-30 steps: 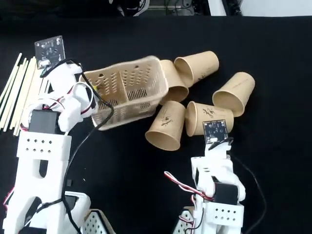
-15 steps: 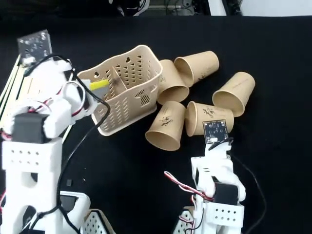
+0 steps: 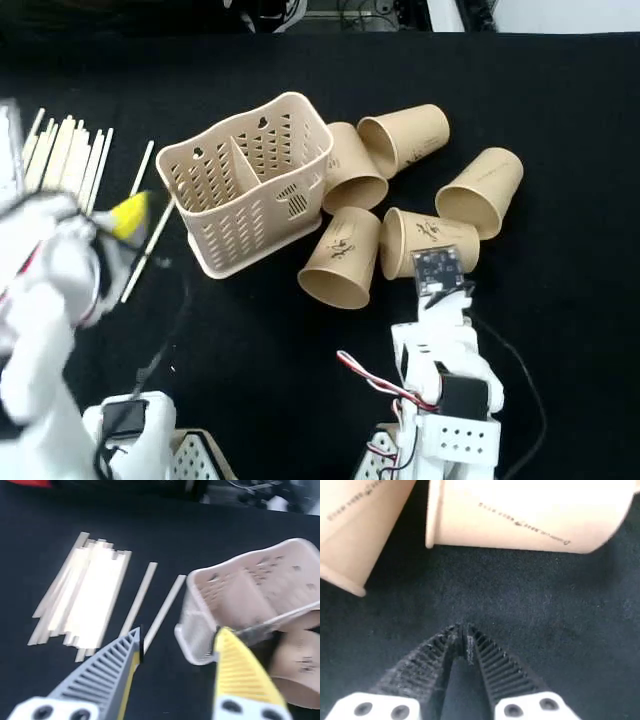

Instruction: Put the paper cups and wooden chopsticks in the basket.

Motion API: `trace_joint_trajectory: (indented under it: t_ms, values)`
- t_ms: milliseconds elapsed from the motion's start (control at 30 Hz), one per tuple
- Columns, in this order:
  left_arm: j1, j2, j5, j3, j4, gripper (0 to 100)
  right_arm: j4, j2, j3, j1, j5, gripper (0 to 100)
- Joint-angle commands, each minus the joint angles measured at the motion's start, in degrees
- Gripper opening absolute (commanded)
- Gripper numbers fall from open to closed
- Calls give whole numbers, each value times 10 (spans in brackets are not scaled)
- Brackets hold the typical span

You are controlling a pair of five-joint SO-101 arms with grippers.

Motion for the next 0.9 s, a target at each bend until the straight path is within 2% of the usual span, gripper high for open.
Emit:
trace_joint_trajectory:
  t_ms: [0,67,133,233,333,400,500,567,600,700,800,867]
  values:
    - [-100,-119,-76,87,3,191,33,-38,-51,33,234,13]
    - [-136,-176,-90,156,-8,184,61,-38,-94,36,346,14]
    - [-158,-227,-94,241,-46,183,87,-38,-139,36,370,15]
    - [-169,-298,-92,393,-120,181,105,-38,-202,35,367,15]
    - [-146,-371,-91,543,-162,181,105,-39,-269,33,368,15]
    - [-134,-425,-91,616,-180,184,105,-36,-312,0,367,35]
    - [-151,-504,-94,679,-215,185,113,-34,-334,-74,365,199]
    - [-148,-551,-93,723,-233,185,99,-28,-318,-98,353,313]
    - [-145,-567,-94,748,-238,185,89,-19,-308,-102,338,333]
    - [-141,-552,-91,806,-279,185,50,24,-277,-128,316,313]
    - [-140,-533,-70,899,-383,188,22,87,-269,-190,276,326]
    - [-141,-531,-52,953,-425,219,17,134,-277,-233,255,351]
